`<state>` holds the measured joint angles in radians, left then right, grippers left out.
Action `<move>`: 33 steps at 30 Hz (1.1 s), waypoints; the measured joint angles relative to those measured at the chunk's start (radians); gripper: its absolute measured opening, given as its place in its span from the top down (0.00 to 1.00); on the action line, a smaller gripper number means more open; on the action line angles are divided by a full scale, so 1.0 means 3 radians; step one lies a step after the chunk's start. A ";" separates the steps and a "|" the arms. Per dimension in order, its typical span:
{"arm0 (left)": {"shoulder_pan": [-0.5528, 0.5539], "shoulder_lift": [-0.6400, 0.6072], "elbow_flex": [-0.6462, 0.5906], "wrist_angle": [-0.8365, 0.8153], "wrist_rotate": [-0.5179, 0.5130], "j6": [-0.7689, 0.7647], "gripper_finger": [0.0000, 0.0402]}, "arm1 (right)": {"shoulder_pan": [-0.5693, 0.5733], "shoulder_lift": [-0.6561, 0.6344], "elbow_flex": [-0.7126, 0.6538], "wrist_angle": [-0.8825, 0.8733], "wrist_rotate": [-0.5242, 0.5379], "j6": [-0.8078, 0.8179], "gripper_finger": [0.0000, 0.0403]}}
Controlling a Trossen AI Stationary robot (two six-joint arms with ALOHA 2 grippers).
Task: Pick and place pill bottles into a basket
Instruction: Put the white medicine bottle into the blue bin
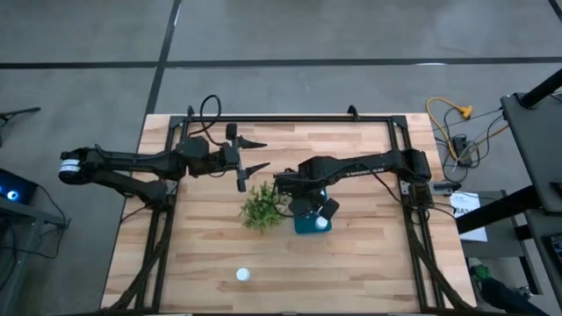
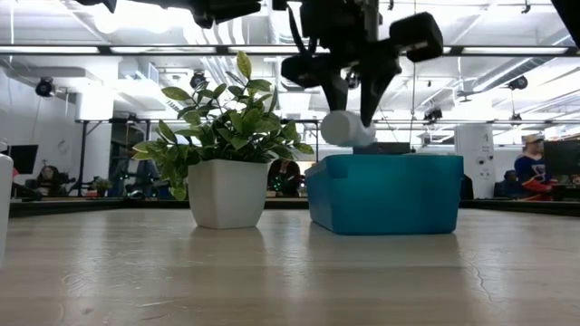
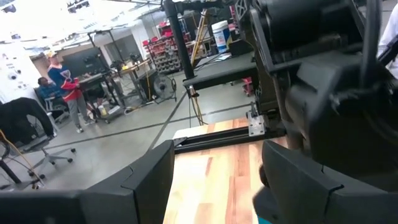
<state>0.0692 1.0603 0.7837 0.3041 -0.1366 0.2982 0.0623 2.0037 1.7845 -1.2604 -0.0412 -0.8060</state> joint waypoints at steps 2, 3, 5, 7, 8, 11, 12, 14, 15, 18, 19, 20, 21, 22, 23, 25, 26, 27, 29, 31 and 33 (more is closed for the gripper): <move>0.0000 0.0000 0.0000 0.0001 0.0001 0.0007 0.44 | -0.0002 0.0000 0.0085 -0.0078 0.0066 0.0116 0.67; 0.0000 0.0000 0.0000 0.0001 0.0001 0.0014 0.44 | -0.0002 0.0000 0.0128 -0.0110 0.0096 0.0169 0.67; 0.0000 0.0000 0.0000 -0.0019 0.0001 0.0029 0.44 | -0.0005 -0.0001 0.0215 -0.0226 0.0160 0.0269 0.67; 0.0000 0.0000 0.0000 -0.0061 0.0001 0.0080 0.44 | -0.0024 -0.0001 0.0311 -0.0322 0.0193 0.0373 0.67; 0.0000 0.0000 0.0000 -0.0090 0.0001 0.0096 0.44 | -0.0031 -0.0001 0.0356 -0.0350 0.0234 0.0437 0.67; -0.0001 0.0000 0.0000 -0.0220 0.0001 0.0170 0.44 | -0.0071 -0.0003 0.0499 -0.0493 0.0321 0.0605 0.67; -0.0001 0.0000 0.0000 -0.0276 0.0001 0.0192 0.44 | -0.0089 -0.0003 0.0547 -0.0522 0.0338 0.0670 0.67; -0.0001 0.0001 0.0000 -0.0359 0.0001 0.0225 0.44 | -0.0126 -0.0004 0.0637 -0.0545 0.0344 0.0778 0.67; -0.0001 0.0001 0.0000 -0.0386 -0.0002 0.0226 0.44 | -0.0147 -0.0005 0.0672 -0.0560 0.0349 0.0831 0.67; -0.0001 0.0001 0.0000 -0.0394 -0.0028 0.0159 0.44 | -0.0214 -0.0009 0.0757 -0.0568 0.0455 0.0989 0.67; -0.0001 0.0001 0.0000 -0.0373 -0.0029 0.0100 0.44 | -0.0234 -0.0013 0.0778 -0.0571 0.0543 0.1031 0.67; -0.0001 0.0001 0.0000 -0.0346 -0.0030 0.0037 0.44 | -0.0250 -0.0016 0.0800 -0.0575 0.0661 0.1068 0.67; 0.0000 0.0000 0.0000 -0.0333 -0.0031 -0.0028 0.44 | -0.0266 -0.0018 0.0821 -0.0576 0.0801 0.1103 0.67; 0.0000 0.0000 0.0000 -0.0329 -0.0034 -0.0108 0.44 | -0.0283 -0.0019 0.0843 -0.0575 0.0951 0.1127 0.67; 0.0000 0.0000 0.0001 -0.0321 -0.0034 -0.0207 0.44 | -0.0296 -0.0019 0.0866 -0.0575 0.1094 0.1142 0.67; 0.0000 0.0005 0.0001 -0.0248 -0.0034 -0.0414 0.44 | -0.0319 -0.0019 0.0910 -0.0563 0.1376 0.1191 0.67; 0.0000 0.0009 0.0001 -0.0214 -0.0034 -0.0487 0.44 | -0.0331 -0.0019 0.0934 -0.0547 0.1492 0.1204 0.67; 0.0000 0.0012 0.0001 -0.0199 -0.0035 -0.0556 0.44 | -0.0338 -0.0019 0.0962 -0.0537 0.1593 0.1222 0.67; 0.0000 0.0020 0.0000 -0.0147 -0.0034 -0.0719 0.44 | -0.0350 -0.0019 0.1013 -0.0481 0.1776 0.1284 0.67; 0.0000 0.0052 0.0001 -0.0022 -0.0035 -0.0894 0.44 | -0.0350 -0.0019 0.1063 -0.0416 0.1939 0.1332 0.67; 0.0000 0.0083 0.0001 0.0001 -0.0036 -0.1036 0.44 | -0.0348 -0.0019 0.1104 -0.0334 0.2091 0.1342 0.67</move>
<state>0.0692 1.0853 0.7840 0.3042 -0.1474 -0.0125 -0.0422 1.9980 2.1157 -1.3606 0.5863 -0.4035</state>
